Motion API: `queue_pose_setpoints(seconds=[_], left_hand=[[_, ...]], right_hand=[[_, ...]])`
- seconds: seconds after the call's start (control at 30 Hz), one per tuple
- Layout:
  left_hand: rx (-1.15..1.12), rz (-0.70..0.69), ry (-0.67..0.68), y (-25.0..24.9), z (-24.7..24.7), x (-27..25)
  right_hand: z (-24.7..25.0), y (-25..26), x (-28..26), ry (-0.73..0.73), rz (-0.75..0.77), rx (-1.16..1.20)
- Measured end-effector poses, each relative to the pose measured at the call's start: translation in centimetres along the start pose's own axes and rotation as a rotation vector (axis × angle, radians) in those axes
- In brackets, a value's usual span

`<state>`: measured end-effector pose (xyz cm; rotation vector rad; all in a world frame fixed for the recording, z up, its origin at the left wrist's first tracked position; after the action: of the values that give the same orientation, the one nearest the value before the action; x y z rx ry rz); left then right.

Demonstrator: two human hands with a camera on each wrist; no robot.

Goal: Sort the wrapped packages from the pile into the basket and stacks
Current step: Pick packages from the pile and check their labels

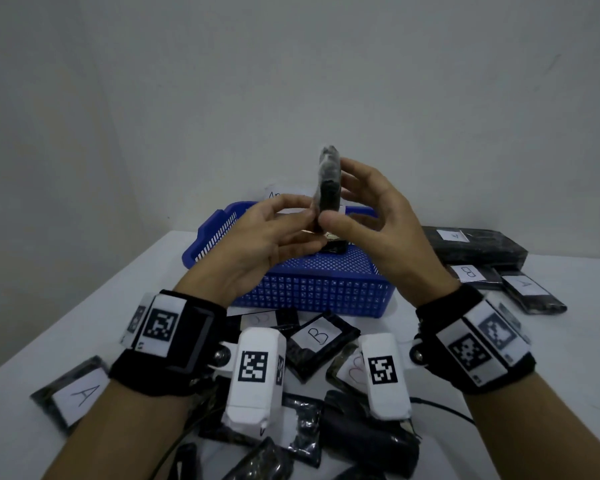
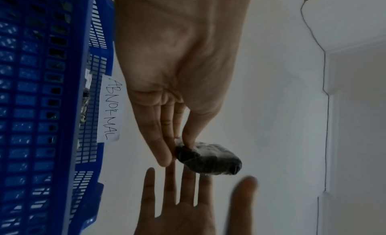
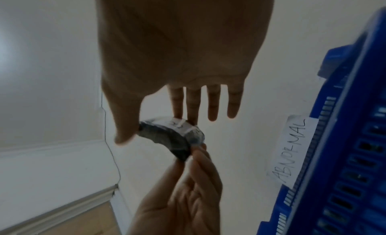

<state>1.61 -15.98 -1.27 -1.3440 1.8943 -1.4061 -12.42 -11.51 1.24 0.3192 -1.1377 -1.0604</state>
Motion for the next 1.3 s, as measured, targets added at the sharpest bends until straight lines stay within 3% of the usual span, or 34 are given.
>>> queue_pose_setpoints(seconds=[0.13, 0.33, 0.53, 0.67, 0.83, 0.97, 1.13, 1.2, 1.3], left_hand=[[0.045, -0.067, -0.013, -0.6, 0.5, 0.2], [0.135, -0.146, -0.009, -1.2, 0.7, 0.2], [0.207, -0.188, -0.029, -0.9, 1.0, 0.6], [0.191, -0.232, -0.045, -1.5, 1.4, 0.6], [0.234, -0.311, 0.063, -2.4, 0.7, 0.1], [0.295, -0.369, 0.067, -2.8, 0.7, 0.0], [0.393, -0.388, -0.013, -2.9, 0.6, 0.1], [0.375, -0.307, -0.049, -2.6, 0.6, 0.1], [0.277, -0.128, 0.035, -1.8, -0.2, -0.2]], right_hand=[[0.0, 0.2, 0.2, 0.005, -0.096, 0.199], [0.4, 0.3, 0.1, -0.013, -0.078, 0.211], [-0.3, 0.6, -0.2, -0.062, -0.008, 0.064], [-0.4, 1.0, -0.1, 0.03, 0.007, 0.108], [-1.1, 0.2, 0.0, 0.135, -0.176, 0.328], [-2.1, -0.5, -0.1, 0.242, -0.234, 0.393], [-1.2, -0.7, 0.2, 0.082, -0.183, 0.361], [-0.7, -0.8, 0.3, -0.003, -0.139, 0.241], [0.1, -1.0, 0.2, -0.113, -0.1, -0.044]])
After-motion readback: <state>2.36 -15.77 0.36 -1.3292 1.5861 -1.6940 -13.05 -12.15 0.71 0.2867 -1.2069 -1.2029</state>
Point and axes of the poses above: each hand's wrist, its own x-axis towards the middle knuckle, its own z-axis out of the back of the hand, y = z × x, the point moved 8 cm from there along x, towards the middle knuckle, and after that the axes turned 14 degrees about -x, right-handed, at the moved point
